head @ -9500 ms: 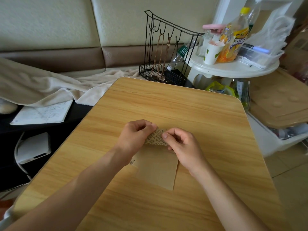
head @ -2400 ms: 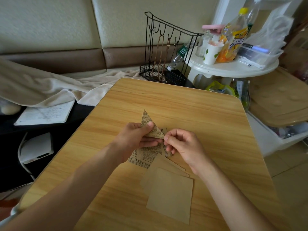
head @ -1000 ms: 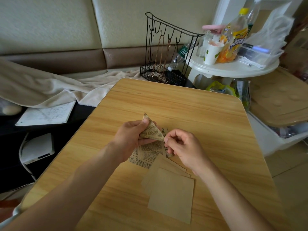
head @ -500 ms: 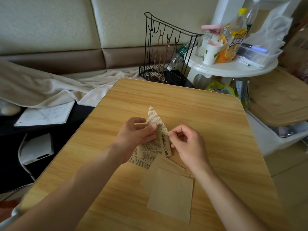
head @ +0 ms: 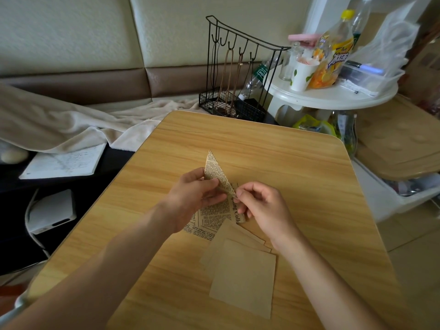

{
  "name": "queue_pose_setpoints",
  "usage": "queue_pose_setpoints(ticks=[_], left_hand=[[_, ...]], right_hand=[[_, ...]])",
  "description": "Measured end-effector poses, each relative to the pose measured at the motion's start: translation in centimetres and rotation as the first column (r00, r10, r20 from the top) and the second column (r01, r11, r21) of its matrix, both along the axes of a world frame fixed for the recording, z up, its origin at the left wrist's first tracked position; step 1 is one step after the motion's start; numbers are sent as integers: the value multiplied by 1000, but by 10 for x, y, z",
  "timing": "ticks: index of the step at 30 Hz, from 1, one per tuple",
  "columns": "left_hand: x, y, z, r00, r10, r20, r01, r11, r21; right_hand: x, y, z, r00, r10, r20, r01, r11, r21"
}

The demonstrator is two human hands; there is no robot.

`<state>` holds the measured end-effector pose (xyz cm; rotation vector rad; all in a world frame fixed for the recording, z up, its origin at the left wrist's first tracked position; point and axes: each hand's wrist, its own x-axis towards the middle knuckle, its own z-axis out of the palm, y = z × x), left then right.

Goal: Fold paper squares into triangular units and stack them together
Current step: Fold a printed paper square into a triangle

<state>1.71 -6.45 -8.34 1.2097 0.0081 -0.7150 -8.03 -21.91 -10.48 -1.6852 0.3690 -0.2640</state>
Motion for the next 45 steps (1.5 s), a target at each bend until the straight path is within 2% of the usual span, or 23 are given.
queue_pose_setpoints(ticks=[10, 24, 34, 41, 45], left_hand=[[1, -3, 2, 1000, -9, 17, 9, 1000, 8], [-4, -3, 4, 978, -89, 187, 58, 984, 166], [0, 1, -1, 964, -124, 235, 88, 983, 161], [1, 2, -2, 954, -151, 260, 105, 977, 184], [1, 1, -3, 943, -177, 282, 127, 974, 187]], right_hand=[[3, -3, -5, 999, 14, -37, -13, 1000, 28], [4, -10, -1, 992, 85, -92, -78, 994, 78], [3, -6, -7, 998, 55, -10, -56, 995, -88], [2, -6, -8, 999, 39, -32, -46, 962, -268], [2, -2, -8, 1000, -13, -18, 7, 953, -304]])
